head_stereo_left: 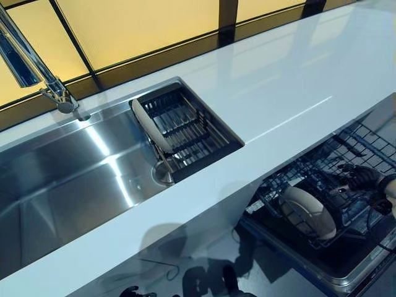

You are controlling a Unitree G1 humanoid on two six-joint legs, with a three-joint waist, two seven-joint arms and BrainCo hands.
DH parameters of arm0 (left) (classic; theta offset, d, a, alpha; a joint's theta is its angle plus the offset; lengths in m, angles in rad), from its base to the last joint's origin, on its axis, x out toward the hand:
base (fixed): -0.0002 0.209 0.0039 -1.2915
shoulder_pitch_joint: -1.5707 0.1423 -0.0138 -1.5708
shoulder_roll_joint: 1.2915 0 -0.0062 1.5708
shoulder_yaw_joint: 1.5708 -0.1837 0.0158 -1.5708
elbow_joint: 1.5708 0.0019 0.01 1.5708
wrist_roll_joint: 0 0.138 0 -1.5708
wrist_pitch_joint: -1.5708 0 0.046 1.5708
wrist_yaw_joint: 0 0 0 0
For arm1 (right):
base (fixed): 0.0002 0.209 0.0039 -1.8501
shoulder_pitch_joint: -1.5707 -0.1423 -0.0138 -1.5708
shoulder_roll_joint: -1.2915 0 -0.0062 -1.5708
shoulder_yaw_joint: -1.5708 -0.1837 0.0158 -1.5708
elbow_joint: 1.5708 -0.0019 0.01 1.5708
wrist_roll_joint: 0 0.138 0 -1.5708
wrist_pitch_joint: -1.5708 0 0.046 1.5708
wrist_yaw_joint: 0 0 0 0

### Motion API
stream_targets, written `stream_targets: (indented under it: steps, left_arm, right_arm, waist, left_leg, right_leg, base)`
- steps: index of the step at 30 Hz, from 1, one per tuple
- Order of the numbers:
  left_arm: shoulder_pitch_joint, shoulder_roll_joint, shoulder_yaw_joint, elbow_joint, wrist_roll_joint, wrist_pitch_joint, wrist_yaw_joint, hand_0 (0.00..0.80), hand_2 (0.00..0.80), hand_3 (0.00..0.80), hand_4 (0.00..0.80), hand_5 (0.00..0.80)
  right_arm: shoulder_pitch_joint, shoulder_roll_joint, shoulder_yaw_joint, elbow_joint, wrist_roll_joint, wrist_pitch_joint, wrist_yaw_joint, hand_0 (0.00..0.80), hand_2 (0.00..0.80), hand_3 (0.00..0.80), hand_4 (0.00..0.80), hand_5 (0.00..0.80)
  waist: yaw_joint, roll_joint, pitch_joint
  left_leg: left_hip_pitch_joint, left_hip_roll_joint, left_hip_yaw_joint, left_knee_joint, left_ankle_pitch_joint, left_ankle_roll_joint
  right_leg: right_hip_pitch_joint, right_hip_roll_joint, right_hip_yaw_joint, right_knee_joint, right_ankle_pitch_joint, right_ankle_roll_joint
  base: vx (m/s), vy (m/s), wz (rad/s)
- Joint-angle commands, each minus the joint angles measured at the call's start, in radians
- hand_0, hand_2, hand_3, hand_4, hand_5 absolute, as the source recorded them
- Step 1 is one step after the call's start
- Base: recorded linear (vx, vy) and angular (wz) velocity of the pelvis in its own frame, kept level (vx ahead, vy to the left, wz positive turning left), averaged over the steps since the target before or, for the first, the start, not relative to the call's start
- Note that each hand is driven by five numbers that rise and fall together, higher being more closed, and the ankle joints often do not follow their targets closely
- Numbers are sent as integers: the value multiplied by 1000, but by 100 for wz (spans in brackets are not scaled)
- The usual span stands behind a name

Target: Take plates into dishwasher

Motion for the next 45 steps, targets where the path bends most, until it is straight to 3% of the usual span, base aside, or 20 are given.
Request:
stream_targets:
  steps: [1,15,22,32,45]
  left_arm:
    - [-4,71,17,74,51,3,8,0,0,0,0,0]
    - [25,81,17,93,12,8,25,0,0,0,0,0]
    - [22,89,13,104,-12,11,25,0,0,0,0,0]
    - [41,85,-7,119,-32,0,35,0,0,0,0,0]
    - [45,82,-30,109,-47,11,46,0,0,0,0,0]
  right_arm:
    - [2,-24,-31,-16,61,-5,-48,0,0,0,0,0]
    - [-77,-127,-49,107,86,78,-132,0,0,0,0,0]
    - [-163,-161,-37,146,190,113,-212,0,0,0,0,0]
    - [-333,-170,39,163,380,38,-397,0,0,0,0,0]
    - [-577,-112,232,176,403,-7,-429,0,0,0,0,0]
  waist:
    - [-1,-82,-86]
    - [33,-109,-136]
    - [58,-123,-159]
    - [103,-142,-181]
    - [167,-145,-188]
  left_leg:
    - [38,13,-8,0,-43,-3]
    - [59,14,-19,0,-43,-2]
    - [58,14,-32,0,-39,-3]
    - [56,18,-54,0,-34,-4]
    - [49,9,-95,0,-26,-3]
  right_leg:
    - [21,-37,21,17,-23,80]
    - [64,-32,8,7,-30,75]
    - [79,-31,-13,3,-32,74]
    - [100,-31,-44,-1,-39,69]
    - [126,-42,-98,-2,-53,64]
  base:
    - [0,0,0]
    - [11,2,-1]
    - [0,0,0]
    - [4,-2,3]
    - [4,-3,13]
